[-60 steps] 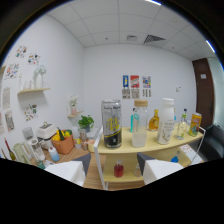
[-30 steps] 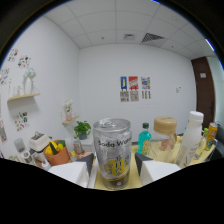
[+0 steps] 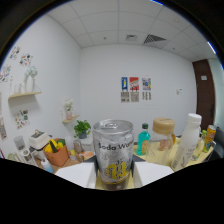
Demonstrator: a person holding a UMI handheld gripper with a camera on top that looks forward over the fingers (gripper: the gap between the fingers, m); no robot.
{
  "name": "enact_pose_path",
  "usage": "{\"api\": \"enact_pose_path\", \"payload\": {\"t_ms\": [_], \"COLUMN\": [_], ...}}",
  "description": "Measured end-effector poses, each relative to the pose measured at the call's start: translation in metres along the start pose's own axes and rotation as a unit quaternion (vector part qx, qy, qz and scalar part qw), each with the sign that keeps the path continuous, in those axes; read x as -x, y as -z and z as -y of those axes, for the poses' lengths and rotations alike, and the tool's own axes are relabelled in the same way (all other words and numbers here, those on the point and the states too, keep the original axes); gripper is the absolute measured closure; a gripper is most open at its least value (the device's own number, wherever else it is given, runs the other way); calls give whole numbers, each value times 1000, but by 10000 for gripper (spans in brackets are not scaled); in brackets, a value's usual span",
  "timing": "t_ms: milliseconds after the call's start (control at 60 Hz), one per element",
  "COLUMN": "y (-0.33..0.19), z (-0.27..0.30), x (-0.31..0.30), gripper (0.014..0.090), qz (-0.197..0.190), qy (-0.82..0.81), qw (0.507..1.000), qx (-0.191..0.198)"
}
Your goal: Make me a cup of Mojito.
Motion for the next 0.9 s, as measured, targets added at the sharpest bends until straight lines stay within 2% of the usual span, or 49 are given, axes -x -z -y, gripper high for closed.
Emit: {"api": "enact_pose_path", "payload": {"t_ms": [183, 367, 683, 850, 900], "y": [44, 86, 95, 84, 82], "z": [5, -24, -158, -218, -224], "x": [-4, -26, -72, -80, -81], "gripper": [529, 532, 532, 533, 530], "qz": [8, 8, -4, 24, 36], "qy": [4, -7, -42, -151, -204], "qw": [1000, 1000, 998, 984, 974], "qx": [-22, -14, 55, 94, 94]}}
